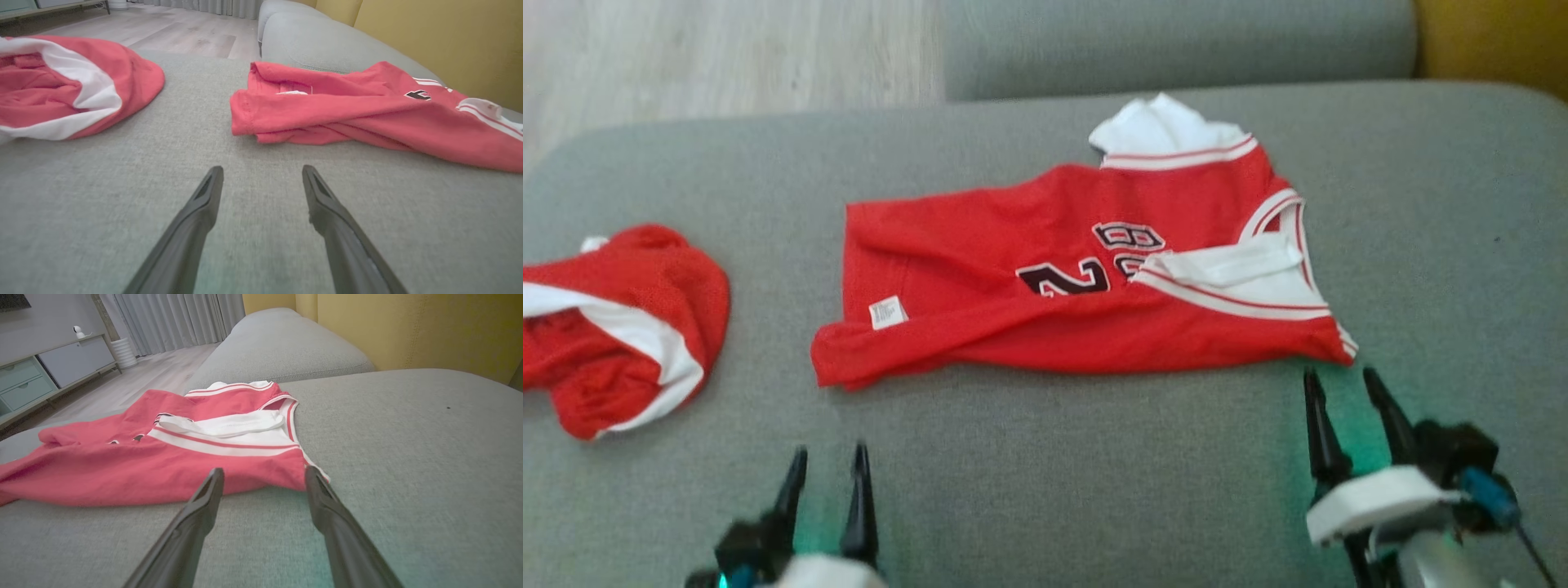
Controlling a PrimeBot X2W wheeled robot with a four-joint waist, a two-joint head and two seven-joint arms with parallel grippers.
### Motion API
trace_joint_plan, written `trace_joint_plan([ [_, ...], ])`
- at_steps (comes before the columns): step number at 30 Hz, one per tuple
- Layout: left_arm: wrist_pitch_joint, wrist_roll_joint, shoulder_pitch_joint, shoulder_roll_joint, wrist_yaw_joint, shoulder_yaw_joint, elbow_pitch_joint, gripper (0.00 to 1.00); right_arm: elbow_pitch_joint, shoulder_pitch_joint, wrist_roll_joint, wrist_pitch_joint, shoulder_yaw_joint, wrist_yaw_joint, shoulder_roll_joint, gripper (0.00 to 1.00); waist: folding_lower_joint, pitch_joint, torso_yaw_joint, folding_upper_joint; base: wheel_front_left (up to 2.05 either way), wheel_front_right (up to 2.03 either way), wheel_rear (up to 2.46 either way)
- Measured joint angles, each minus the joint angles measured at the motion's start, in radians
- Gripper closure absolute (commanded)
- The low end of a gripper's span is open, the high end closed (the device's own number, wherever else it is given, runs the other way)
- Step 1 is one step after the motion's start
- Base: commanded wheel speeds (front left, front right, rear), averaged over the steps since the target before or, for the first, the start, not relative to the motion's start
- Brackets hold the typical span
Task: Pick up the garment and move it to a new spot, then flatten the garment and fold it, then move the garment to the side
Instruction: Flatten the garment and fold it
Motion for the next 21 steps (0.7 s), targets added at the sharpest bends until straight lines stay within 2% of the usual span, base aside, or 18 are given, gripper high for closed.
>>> trace_joint_plan([
  [4, 0.0, -0.041, -0.113, -0.001, -0.033, 0.001, 0.035, 0.0, -0.015, -0.067, 0.006, 0.0, 0.002, 0.0, 0.0, 0.0, 0.0002, 0.06, -0.004, 0.0, 0.0, 0.0, 0.0],
  [9, 0.0, -0.042, -0.193, -0.002, -0.059, 0.007, 0.082, 0.0, -0.023, -0.109, 0.006, 0.0, 0.003, 0.0, 0.0, 0.0, 0.0003, 0.126, -0.013, 0.0, 0.0, 0.0, 0.0],
  [21, 0.0, -0.027, -0.246, -0.003, -0.076, 0.034, 0.109, 0.0, -0.036, -0.153, 0.006, 0.0, -0.005, 0.0, 0.0, 0.0, 0.0001, 0.191, -0.032, 0.0, 0.0, 0.0, 0.0],
])
